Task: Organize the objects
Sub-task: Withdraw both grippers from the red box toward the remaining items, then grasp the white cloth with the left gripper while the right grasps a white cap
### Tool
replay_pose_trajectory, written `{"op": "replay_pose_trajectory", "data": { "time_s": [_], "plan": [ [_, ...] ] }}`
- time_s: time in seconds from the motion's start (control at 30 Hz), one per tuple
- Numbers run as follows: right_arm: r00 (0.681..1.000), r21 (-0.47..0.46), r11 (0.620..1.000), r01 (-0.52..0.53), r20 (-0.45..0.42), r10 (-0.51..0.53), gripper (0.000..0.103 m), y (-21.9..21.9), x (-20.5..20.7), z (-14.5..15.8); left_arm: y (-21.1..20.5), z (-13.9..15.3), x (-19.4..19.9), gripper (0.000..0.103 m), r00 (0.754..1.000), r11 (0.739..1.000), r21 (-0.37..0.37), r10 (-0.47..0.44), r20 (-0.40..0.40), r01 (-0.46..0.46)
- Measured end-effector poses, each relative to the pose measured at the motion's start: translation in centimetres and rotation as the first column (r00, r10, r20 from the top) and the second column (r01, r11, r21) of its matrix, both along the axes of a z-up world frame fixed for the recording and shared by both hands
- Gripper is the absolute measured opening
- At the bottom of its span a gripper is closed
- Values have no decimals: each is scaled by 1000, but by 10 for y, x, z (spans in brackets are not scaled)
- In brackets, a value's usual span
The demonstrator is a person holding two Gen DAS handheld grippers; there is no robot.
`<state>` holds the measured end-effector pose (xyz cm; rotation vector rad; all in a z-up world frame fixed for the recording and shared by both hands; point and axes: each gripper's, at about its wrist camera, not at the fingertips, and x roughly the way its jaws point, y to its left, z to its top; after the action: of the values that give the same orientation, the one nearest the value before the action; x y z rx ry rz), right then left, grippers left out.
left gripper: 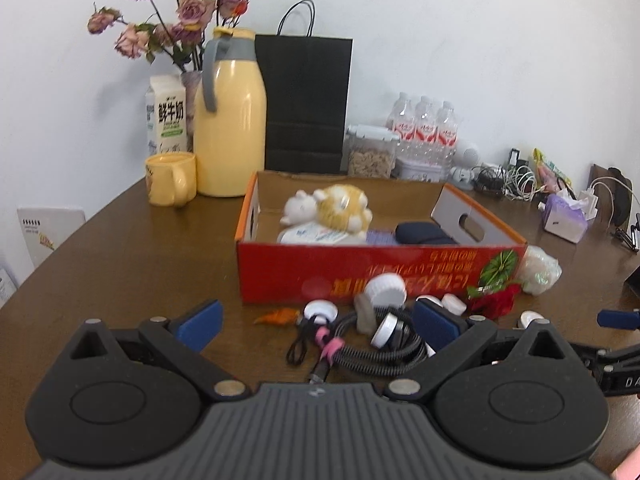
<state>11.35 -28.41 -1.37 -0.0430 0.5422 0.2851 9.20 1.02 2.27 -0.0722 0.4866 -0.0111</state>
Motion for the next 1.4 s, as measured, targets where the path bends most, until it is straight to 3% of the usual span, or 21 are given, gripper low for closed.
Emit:
{"op": "replay_pose_trajectory", "data": {
  "time_s": [0.13,0.23,0.43,0.53,0.6,1.07,1.4],
  "plan": [
    [999,-13,1000,-7,-44,6,103,-1,-3,-15,3,-7,-4,103,1000,1000,3,4,-26,-4],
    [998,-8,1000,-25,-53,25,95,3,-1,-18,3,-11,-4,103,999,1000,-3,6,-41,-6],
    [995,-12,998,-64,-83,63,71,12,2,-26,2,-15,-4,103,999,1000,-6,3,-55,-3],
    [993,-6,998,-69,-95,68,55,13,5,-29,-1,-17,-4,103,998,1000,-9,-6,-62,6],
    [993,-4,997,-73,-90,72,39,12,5,-28,-3,-19,-3,103,998,1000,-10,-13,-68,12],
    [994,0,994,-107,-3,107,39,3,7,-10,-60,-23,10,103,989,995,-8,-97,-116,97],
    [992,5,993,-121,47,121,39,-16,20,1,-120,-37,30,103,987,995,53,-74,-145,83]
  ]
}}
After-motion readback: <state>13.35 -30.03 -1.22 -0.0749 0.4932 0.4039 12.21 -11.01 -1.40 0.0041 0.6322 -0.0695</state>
